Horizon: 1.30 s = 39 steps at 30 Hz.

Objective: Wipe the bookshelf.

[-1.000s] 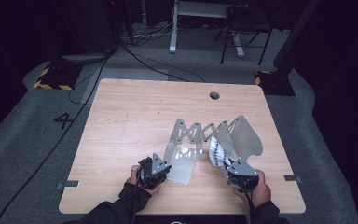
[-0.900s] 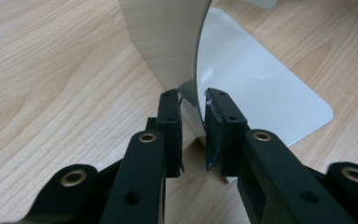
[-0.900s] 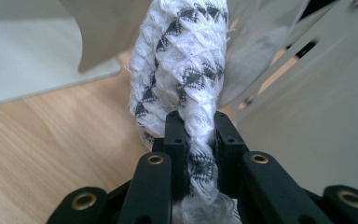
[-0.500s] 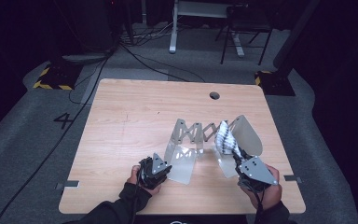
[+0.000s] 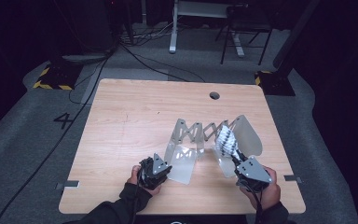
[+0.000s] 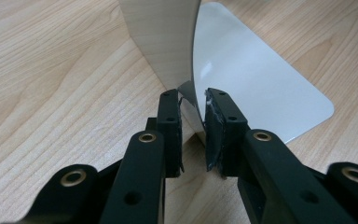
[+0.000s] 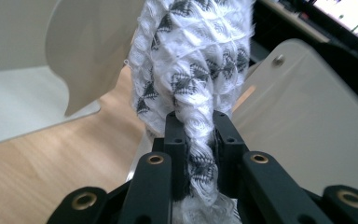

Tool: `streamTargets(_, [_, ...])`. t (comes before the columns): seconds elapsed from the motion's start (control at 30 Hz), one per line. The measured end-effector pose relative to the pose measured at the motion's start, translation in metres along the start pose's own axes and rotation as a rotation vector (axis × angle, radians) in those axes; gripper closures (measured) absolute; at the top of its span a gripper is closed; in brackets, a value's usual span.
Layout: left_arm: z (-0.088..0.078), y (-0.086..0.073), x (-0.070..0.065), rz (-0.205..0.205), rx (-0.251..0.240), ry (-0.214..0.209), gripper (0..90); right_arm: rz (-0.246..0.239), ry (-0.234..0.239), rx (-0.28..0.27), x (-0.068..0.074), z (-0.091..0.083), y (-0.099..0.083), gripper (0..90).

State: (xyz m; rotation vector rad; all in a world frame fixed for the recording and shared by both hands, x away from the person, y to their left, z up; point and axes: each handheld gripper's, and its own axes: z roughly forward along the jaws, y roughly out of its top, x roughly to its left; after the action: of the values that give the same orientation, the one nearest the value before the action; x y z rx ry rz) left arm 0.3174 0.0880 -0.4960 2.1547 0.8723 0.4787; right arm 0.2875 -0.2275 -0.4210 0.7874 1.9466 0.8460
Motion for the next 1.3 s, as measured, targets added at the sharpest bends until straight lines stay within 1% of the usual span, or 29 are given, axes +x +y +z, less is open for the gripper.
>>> streamTargets(0.03, [0.000,0.000,0.000,0.000,0.001,0.000,76.5,0.000,0.011,0.016,0.001,0.003,-0.004,78.9])
streamTargets(0.1, [0.000,0.000,0.000,-0.002,0.004,-0.003,76.5,-0.014,0.015,0.039,0.003,0.007,-0.008,78.9])
streamTargets(0.17, [0.000,0.000,0.000,0.000,0.004,-0.002,76.5,-0.005,0.030,0.057,0.003,0.012,-0.011,79.0])
streamTargets(0.23, [0.000,0.000,0.000,0.000,0.004,-0.003,76.5,0.010,0.054,0.085,0.004,0.018,-0.016,78.9])
streamTargets(0.33, [0.000,0.000,0.000,-0.001,0.005,-0.004,76.5,0.009,0.095,0.144,0.011,0.029,-0.025,78.9])
streamTargets(0.4, [0.000,0.000,0.000,0.000,0.006,-0.004,76.5,0.031,0.126,0.180,0.014,0.038,-0.031,79.0])
streamTargets(0.47, [0.000,0.000,0.000,0.000,0.006,-0.004,76.5,0.037,0.133,0.192,0.015,0.042,-0.034,78.9])
streamTargets(0.53, [0.000,0.000,0.000,-0.001,0.006,-0.006,76.5,0.040,0.136,0.190,0.016,0.043,-0.034,78.9])
streamTargets(0.63, [0.000,0.000,0.000,-0.002,0.007,-0.008,76.5,0.038,0.136,0.173,0.016,0.041,-0.032,78.9])
streamTargets(0.7, [0.000,0.000,0.000,-0.002,0.008,-0.007,76.5,0.040,0.130,0.140,0.015,0.038,-0.030,78.9])
streamTargets(0.77, [0.000,0.000,0.000,-0.002,0.008,-0.008,76.5,0.038,0.113,0.102,0.012,0.032,-0.025,78.9])
streamTargets(0.83, [0.000,0.000,0.000,-0.003,0.008,-0.008,76.5,0.049,0.104,0.063,0.009,0.024,-0.019,78.9])
streamTargets(0.97, [0.000,0.000,0.000,-0.002,0.008,-0.007,76.4,0.040,0.076,0.023,0.005,0.014,-0.011,78.9])
streamTargets(1.03, [0.000,0.000,0.000,0.000,0.009,-0.008,76.4,0.044,0.067,0.008,0.003,0.011,-0.008,78.9])
streamTargets(1.23, [0.001,0.000,0.000,0.000,0.009,-0.009,76.4,0.077,0.026,-0.066,-0.008,-0.005,0.005,78.9])
streamTargets(1.3, [0.001,0.000,0.000,-0.001,0.008,-0.009,76.5,0.090,0.004,-0.095,-0.014,-0.012,0.009,78.9])
